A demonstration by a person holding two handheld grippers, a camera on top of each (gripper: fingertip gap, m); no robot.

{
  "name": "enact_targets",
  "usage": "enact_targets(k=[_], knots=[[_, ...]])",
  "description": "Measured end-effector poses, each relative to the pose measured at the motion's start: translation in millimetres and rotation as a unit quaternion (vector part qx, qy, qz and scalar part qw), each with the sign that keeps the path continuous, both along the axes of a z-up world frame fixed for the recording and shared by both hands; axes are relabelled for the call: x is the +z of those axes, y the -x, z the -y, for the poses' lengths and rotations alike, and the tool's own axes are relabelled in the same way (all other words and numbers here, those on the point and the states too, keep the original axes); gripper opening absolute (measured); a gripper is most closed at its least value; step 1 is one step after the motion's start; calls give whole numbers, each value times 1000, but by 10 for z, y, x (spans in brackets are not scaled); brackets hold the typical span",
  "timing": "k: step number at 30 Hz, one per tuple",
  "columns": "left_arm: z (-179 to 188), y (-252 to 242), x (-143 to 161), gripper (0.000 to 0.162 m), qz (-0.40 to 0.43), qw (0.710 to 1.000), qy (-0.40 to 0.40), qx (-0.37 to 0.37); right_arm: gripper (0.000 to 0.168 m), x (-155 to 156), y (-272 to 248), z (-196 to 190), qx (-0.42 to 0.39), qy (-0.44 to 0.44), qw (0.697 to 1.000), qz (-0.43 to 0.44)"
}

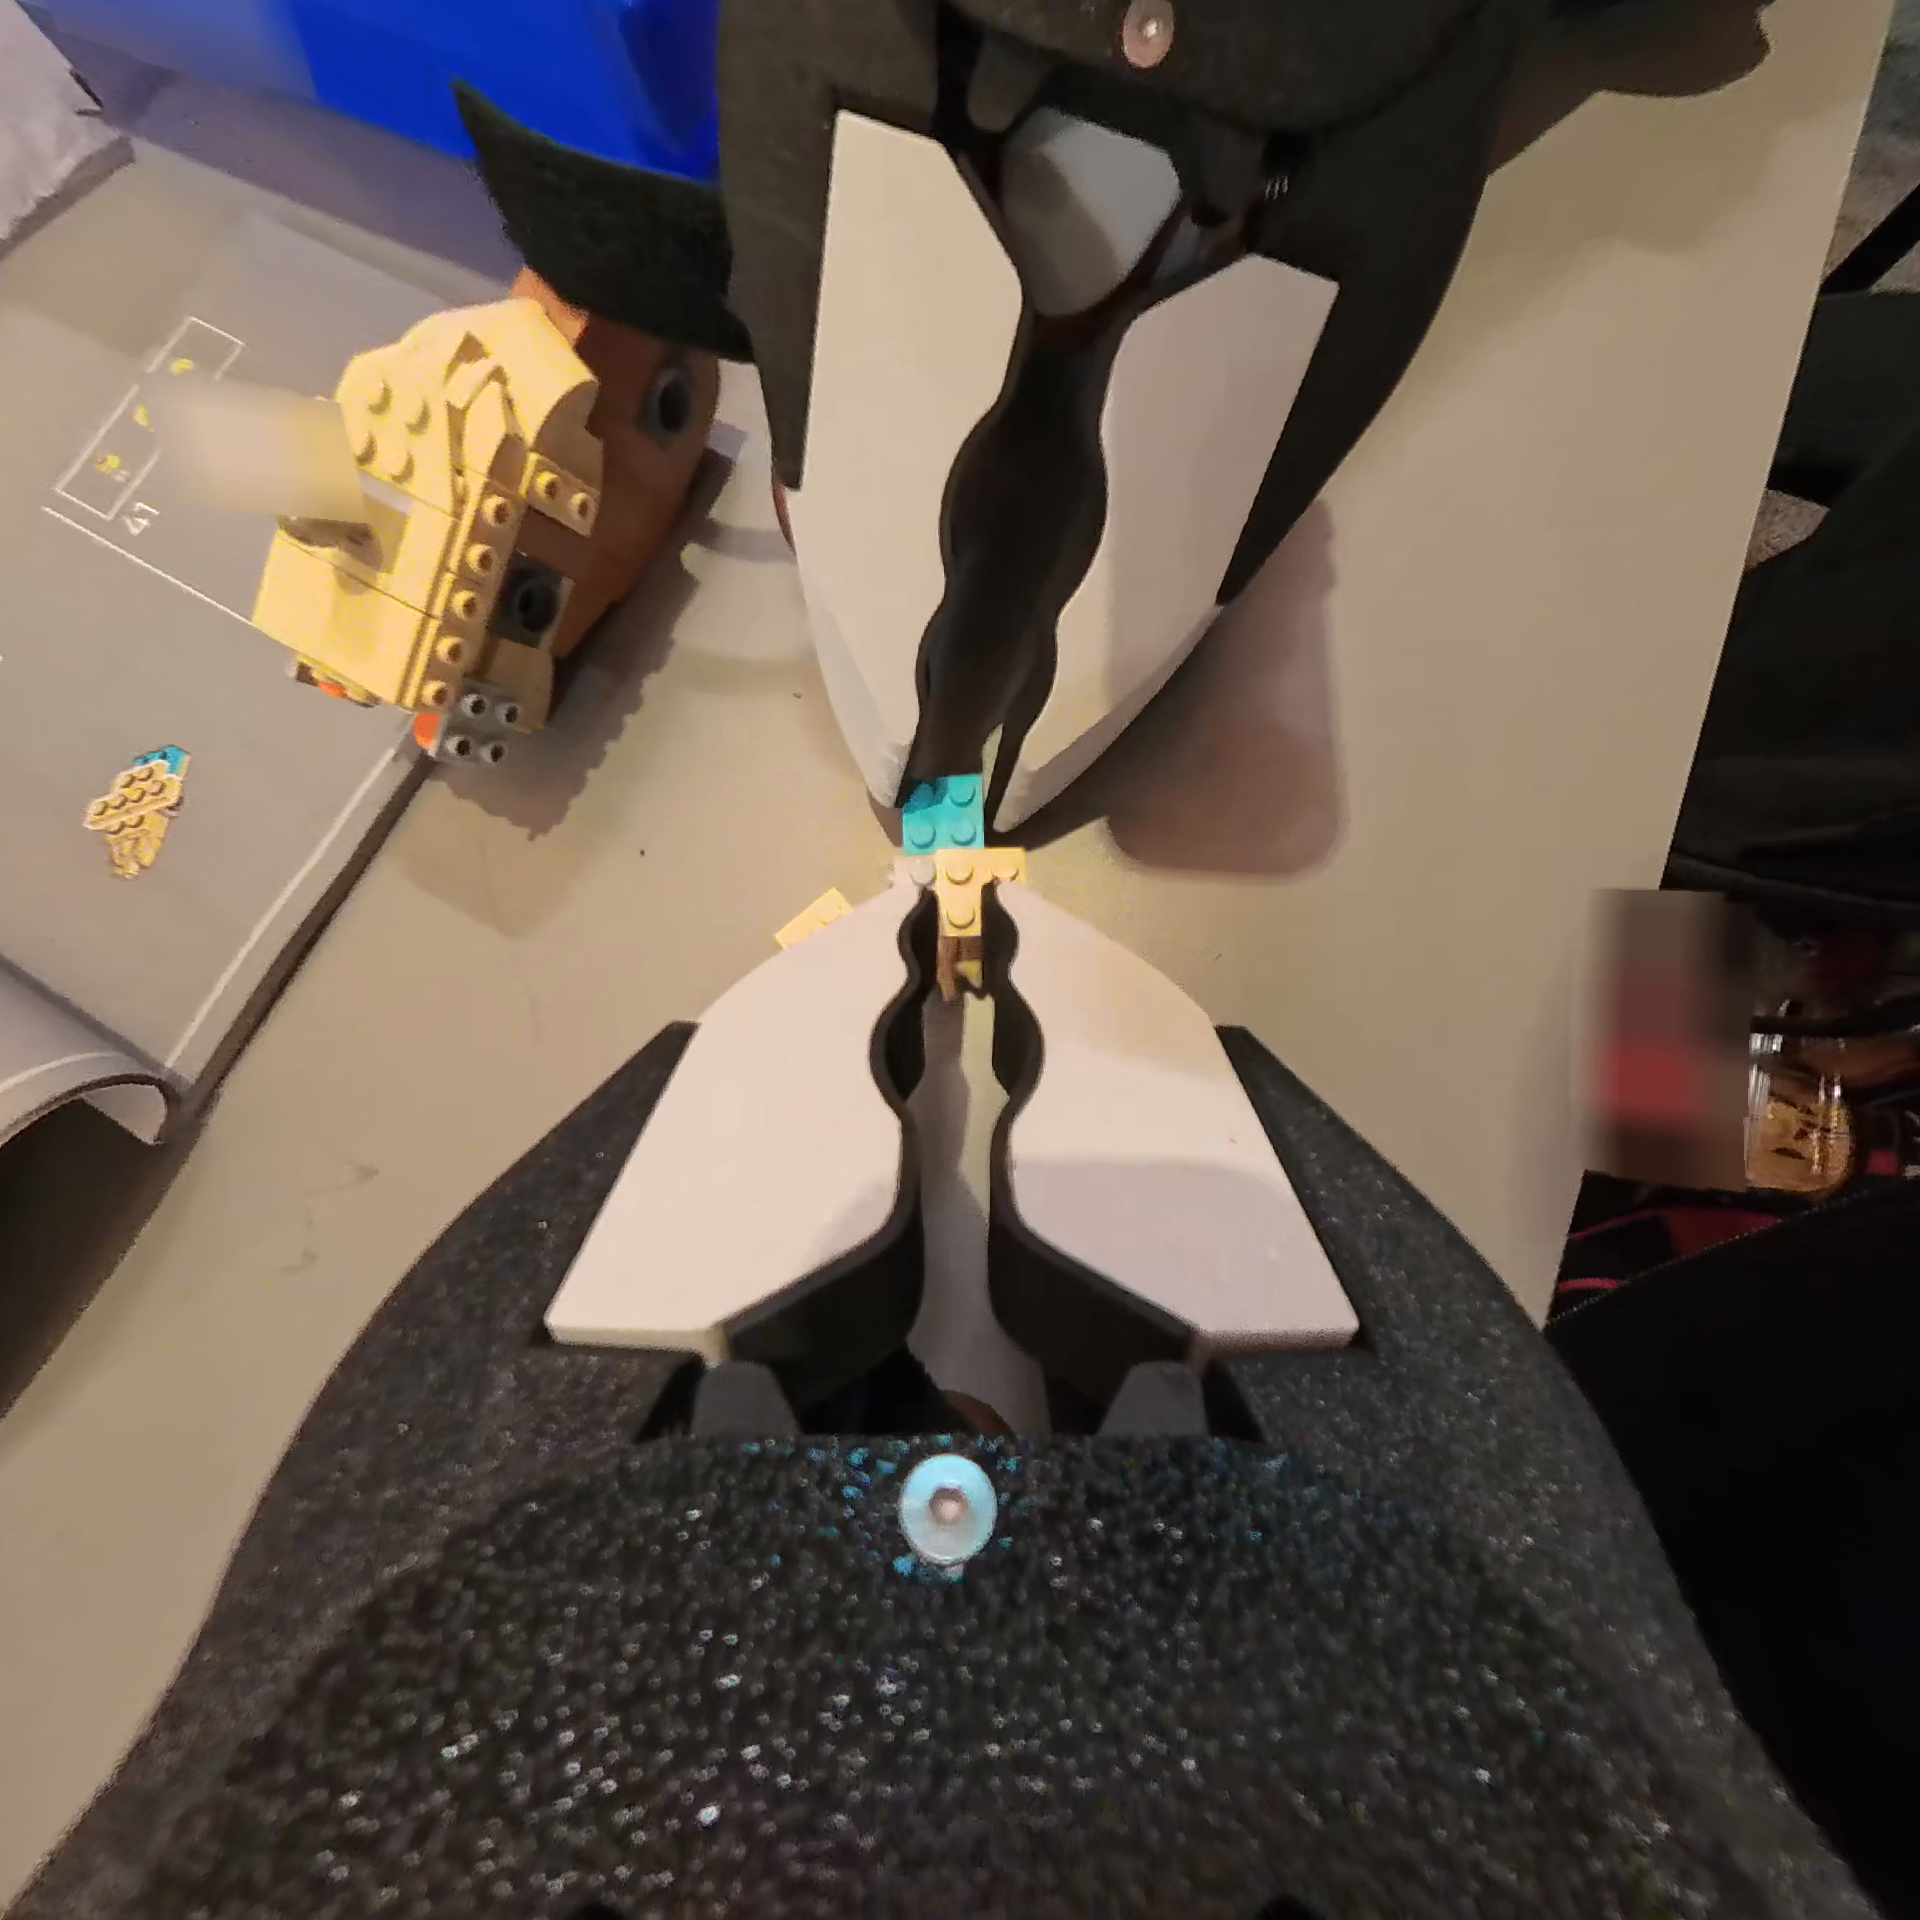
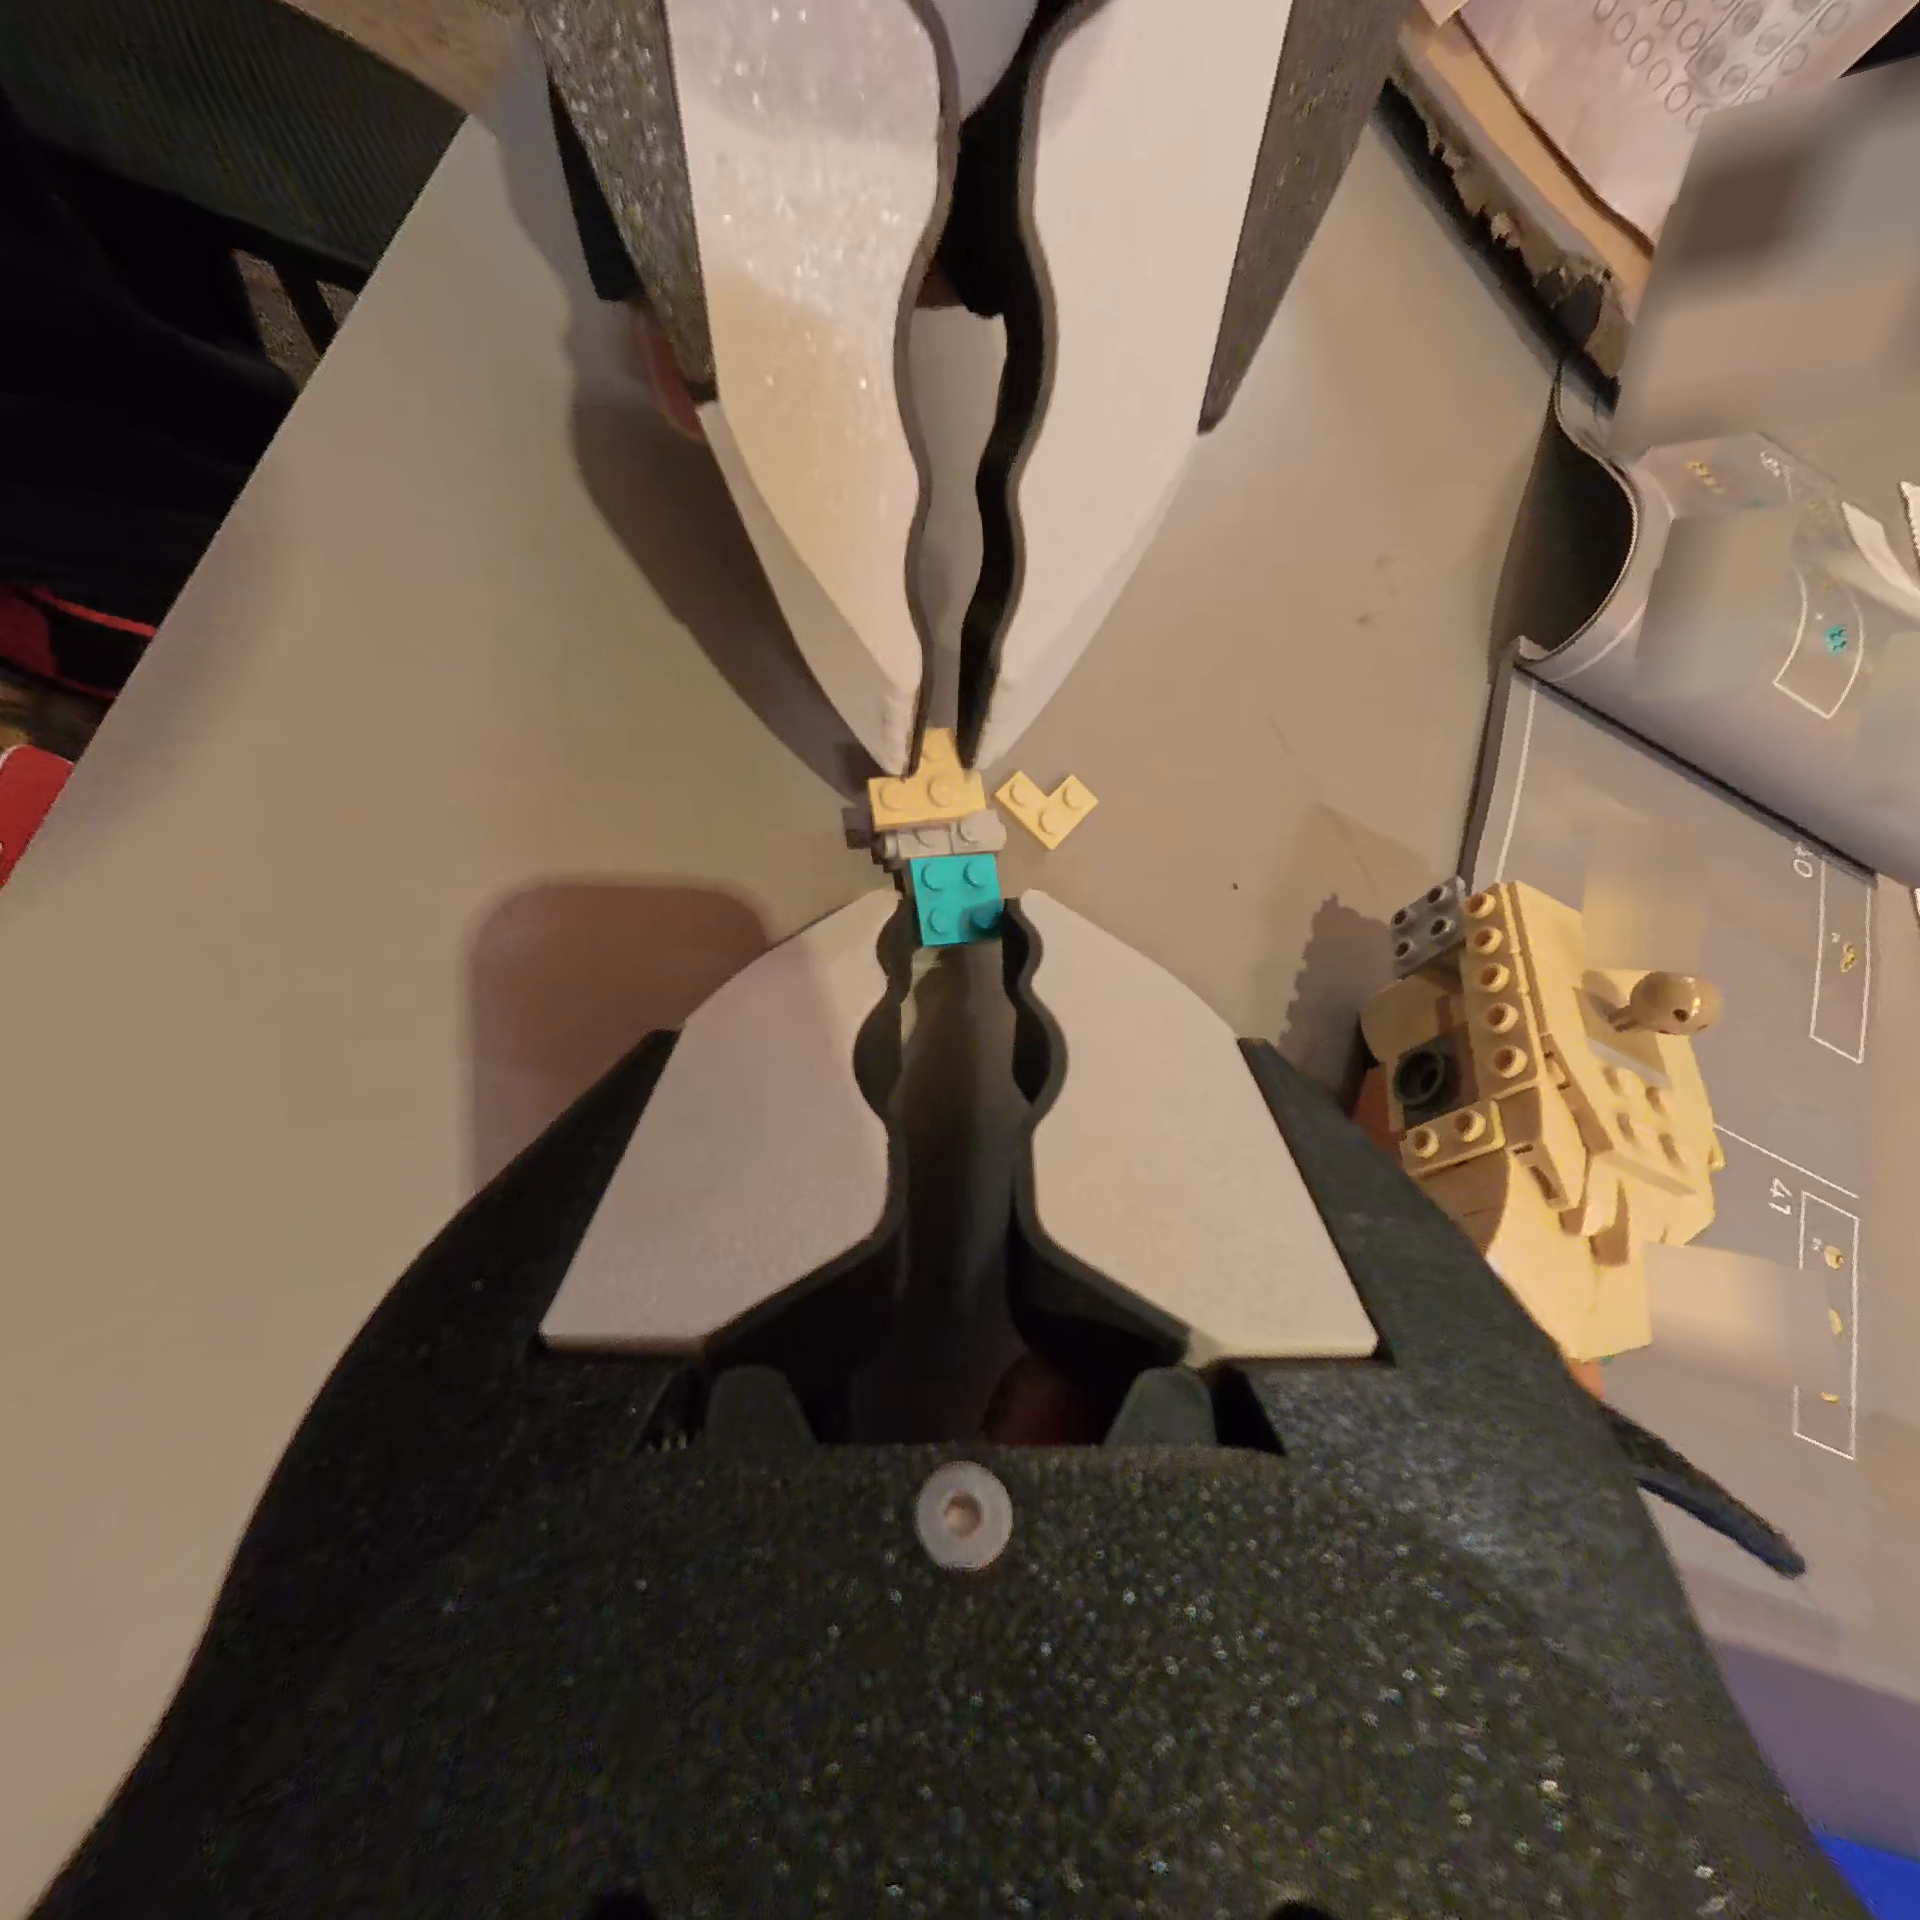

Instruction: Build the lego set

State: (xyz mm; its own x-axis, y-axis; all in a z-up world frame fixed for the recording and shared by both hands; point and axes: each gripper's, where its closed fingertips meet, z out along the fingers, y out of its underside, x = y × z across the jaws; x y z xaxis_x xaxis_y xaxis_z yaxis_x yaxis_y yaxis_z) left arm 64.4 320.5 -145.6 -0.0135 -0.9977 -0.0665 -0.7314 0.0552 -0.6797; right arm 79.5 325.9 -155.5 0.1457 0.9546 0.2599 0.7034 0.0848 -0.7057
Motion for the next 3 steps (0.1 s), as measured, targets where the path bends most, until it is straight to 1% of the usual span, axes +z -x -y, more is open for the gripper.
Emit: enact_targets(k=[3], knots=[[20, -2, -23, 7, -8, 1000, 0, -6, 16, 21, 4, -8, -7, -9, 1000, -11]])
